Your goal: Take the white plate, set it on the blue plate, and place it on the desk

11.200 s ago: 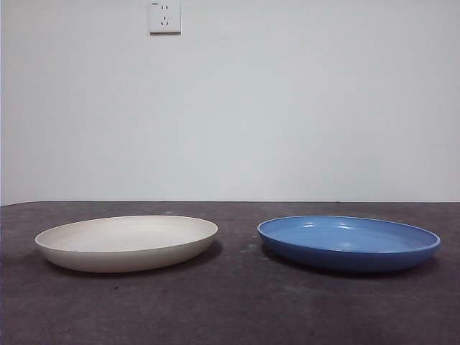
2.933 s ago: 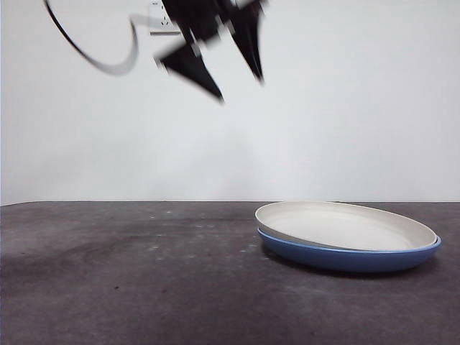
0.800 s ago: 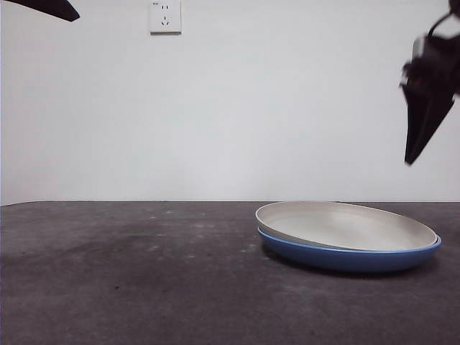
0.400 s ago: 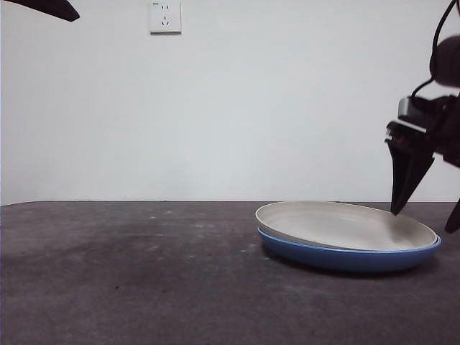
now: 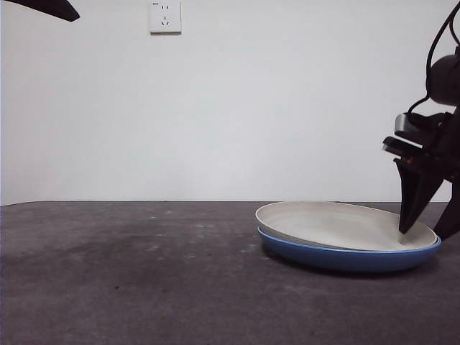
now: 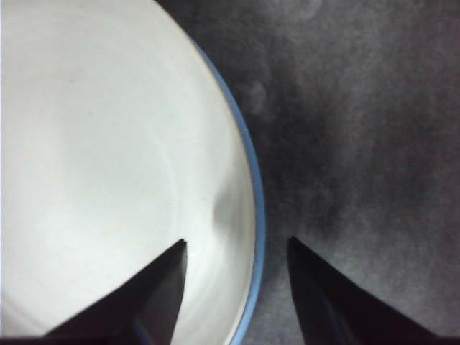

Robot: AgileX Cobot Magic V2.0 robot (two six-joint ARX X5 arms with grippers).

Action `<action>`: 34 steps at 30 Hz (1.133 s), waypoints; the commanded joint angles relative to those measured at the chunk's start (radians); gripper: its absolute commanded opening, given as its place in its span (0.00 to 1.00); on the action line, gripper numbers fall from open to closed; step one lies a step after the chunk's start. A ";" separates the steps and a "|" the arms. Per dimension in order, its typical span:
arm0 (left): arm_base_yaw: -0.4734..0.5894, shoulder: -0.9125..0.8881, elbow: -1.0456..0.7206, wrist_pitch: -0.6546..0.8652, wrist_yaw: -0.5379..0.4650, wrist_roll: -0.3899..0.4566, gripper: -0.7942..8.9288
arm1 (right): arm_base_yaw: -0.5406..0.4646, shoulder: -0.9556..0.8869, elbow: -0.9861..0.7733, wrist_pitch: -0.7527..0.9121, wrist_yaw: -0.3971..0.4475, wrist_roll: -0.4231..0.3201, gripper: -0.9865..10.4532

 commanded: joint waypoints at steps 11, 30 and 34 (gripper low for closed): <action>-0.005 0.007 0.007 0.008 0.005 0.019 0.47 | 0.000 0.029 0.003 0.007 -0.011 0.019 0.09; -0.005 0.007 0.007 0.009 0.005 0.020 0.47 | 0.051 -0.197 0.006 0.042 -0.083 0.114 0.09; -0.005 0.007 0.007 0.009 0.005 0.019 0.47 | 0.121 -0.198 0.006 0.066 -0.078 0.145 0.09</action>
